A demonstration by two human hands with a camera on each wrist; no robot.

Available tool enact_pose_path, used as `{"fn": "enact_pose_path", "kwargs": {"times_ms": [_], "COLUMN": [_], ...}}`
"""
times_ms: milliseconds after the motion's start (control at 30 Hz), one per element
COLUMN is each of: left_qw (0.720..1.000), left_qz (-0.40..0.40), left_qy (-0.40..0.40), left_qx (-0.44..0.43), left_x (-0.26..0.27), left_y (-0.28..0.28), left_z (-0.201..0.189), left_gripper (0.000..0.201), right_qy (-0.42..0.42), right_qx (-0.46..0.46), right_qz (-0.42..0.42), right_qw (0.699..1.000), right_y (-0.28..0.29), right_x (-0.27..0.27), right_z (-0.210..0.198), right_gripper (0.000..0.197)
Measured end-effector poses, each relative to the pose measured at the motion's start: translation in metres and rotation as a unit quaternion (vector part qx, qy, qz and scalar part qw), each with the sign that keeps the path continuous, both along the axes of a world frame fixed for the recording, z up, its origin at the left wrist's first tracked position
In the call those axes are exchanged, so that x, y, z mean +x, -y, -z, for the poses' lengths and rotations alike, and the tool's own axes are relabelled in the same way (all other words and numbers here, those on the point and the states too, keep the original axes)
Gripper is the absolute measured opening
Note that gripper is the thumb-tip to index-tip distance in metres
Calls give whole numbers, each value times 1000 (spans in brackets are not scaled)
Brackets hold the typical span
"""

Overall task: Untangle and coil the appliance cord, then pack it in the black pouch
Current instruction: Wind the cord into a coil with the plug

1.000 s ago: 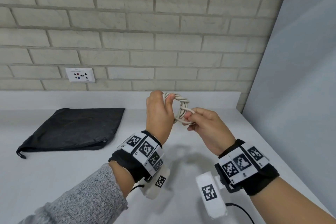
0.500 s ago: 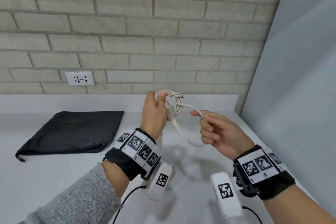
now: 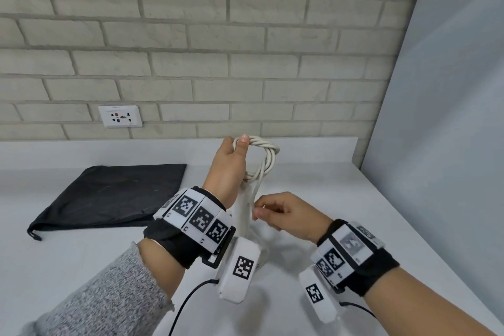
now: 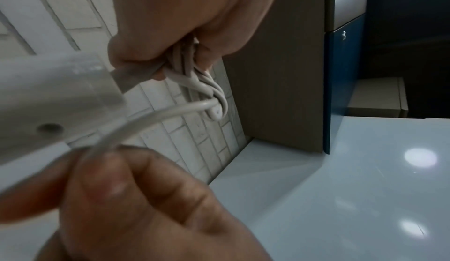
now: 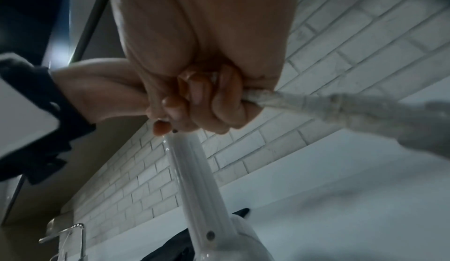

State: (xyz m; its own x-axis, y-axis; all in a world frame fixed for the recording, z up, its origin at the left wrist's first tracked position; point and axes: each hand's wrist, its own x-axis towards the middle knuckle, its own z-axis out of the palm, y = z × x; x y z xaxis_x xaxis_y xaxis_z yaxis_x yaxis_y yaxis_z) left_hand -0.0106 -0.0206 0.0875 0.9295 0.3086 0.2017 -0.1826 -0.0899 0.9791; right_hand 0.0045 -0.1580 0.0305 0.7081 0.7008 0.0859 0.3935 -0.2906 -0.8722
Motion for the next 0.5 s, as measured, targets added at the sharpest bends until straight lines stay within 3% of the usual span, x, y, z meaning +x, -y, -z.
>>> {"fn": "enact_pose_path", "kwargs": {"times_ms": [167, 300, 400, 500], "left_qw": [998, 994, 992, 995], "left_qz": [40, 103, 114, 88], "left_qy": [-30, -44, -44, -24], "left_qx": [-29, -13, 22, 40], "left_x": [-7, -14, -17, -18], "left_y": [-7, -5, -4, -5], "left_z": [-3, -6, -6, -5], "left_gripper": [28, 26, 24, 30], "right_qy": [81, 139, 69, -52], "right_qx": [-47, 9, 83, 161], "right_qz": [55, 88, 74, 55], "right_qw": [994, 986, 991, 984], "right_y": [-12, -14, -16, -17], "right_x": [19, 29, 34, 36], "right_z": [-15, -38, -46, -44], "right_gripper": [20, 14, 32, 33]}}
